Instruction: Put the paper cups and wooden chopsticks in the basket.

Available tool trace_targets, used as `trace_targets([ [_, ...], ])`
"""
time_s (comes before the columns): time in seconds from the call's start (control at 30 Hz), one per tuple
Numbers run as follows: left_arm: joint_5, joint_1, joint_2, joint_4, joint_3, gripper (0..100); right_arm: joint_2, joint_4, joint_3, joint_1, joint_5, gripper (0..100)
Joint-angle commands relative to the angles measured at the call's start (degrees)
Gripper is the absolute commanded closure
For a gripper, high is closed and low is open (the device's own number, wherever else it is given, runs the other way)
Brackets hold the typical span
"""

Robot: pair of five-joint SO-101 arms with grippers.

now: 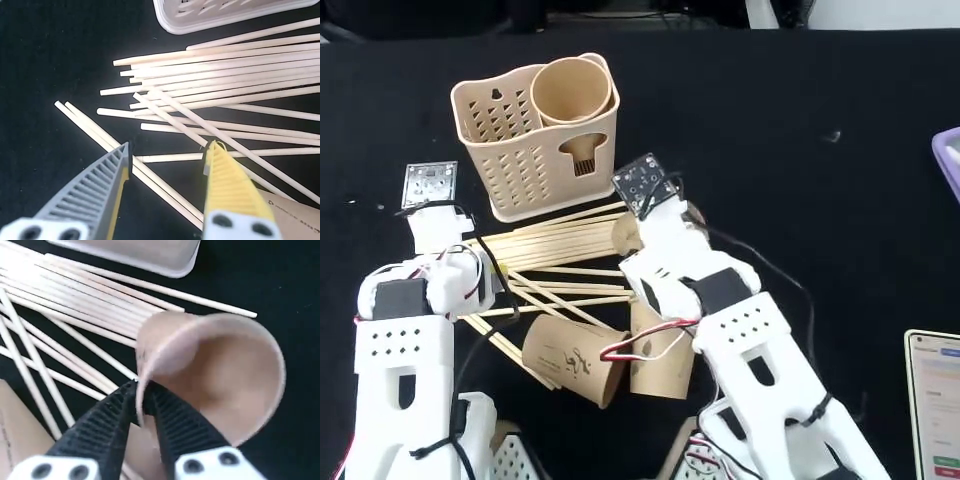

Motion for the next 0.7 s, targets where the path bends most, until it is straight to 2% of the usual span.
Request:
trace_targets([
  [0.0,0.18,-0.57,-1.23,-0.7,0.22,75,-6.37,6.42,-8.22,5.89,2.46,98.8],
  [0.17,0.18,-0.57,-1.23,-0.79,0.31,75,-13.32,16.0,-21.32,9.14,8.79,98.8],
  [0.3,0.18,-0.4,-1.23,-0.53,0.31,75,-11.47,17.67,-34.95,9.23,10.29,98.8],
  [0.5,0.18,-0.13,-1.23,-0.35,0.4,75,4.62,17.41,-53.32,2.55,10.99,98.8],
  [0.67,0.18,-0.57,-1.23,-0.26,0.4,75,21.93,16.97,-71.87,-1.76,17.32,98.8],
])
